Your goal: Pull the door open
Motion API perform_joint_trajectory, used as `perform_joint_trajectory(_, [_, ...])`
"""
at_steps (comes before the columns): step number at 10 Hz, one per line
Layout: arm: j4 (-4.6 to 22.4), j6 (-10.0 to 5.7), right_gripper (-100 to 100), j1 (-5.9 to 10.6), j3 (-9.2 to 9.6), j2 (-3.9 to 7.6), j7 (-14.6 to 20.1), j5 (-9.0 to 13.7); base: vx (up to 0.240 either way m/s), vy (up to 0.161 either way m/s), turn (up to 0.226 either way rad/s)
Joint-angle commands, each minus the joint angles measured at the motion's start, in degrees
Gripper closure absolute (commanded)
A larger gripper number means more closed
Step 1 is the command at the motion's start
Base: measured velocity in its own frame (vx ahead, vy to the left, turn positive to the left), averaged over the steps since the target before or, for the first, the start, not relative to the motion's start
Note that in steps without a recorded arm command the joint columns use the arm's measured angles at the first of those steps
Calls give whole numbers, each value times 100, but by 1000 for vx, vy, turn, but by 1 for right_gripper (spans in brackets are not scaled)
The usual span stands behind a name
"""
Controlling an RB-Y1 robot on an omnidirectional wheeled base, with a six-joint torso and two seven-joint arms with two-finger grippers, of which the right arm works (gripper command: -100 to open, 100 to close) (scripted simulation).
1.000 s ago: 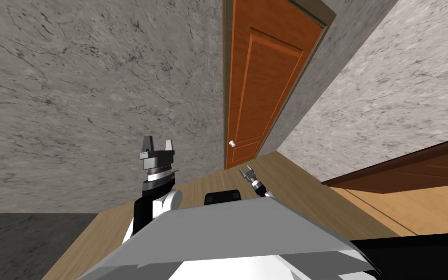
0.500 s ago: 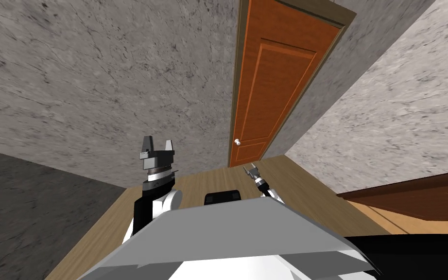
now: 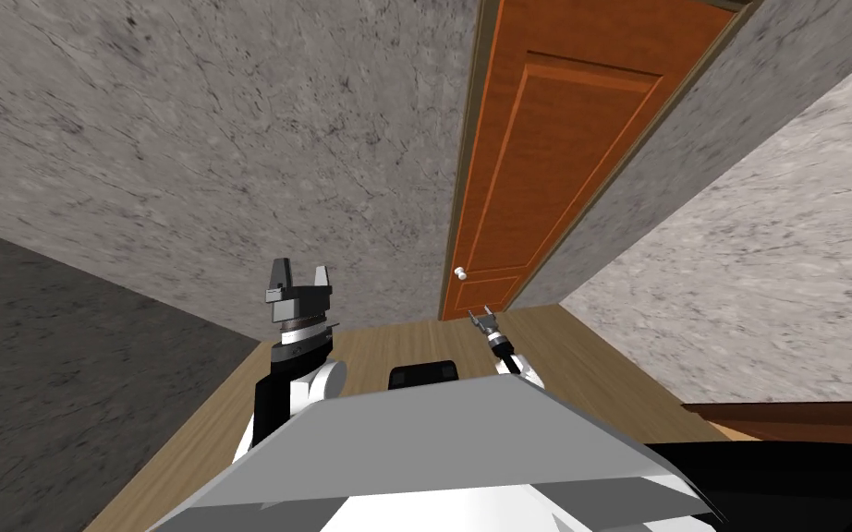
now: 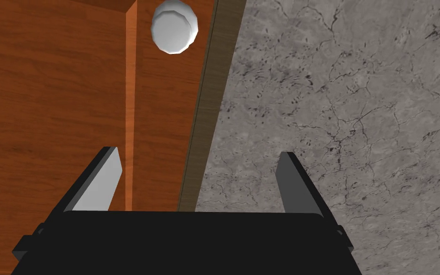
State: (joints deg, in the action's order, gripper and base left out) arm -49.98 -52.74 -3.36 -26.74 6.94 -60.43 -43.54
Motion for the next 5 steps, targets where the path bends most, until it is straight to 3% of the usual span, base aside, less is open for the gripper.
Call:
perform_joint_trajectory(1, [163, 29, -100, 124, -88, 11, -118, 109, 95, -30, 65])
perform_joint_trajectory(5, [417, 178, -100, 377, -283, -16, -345, 367, 109, -40, 127])
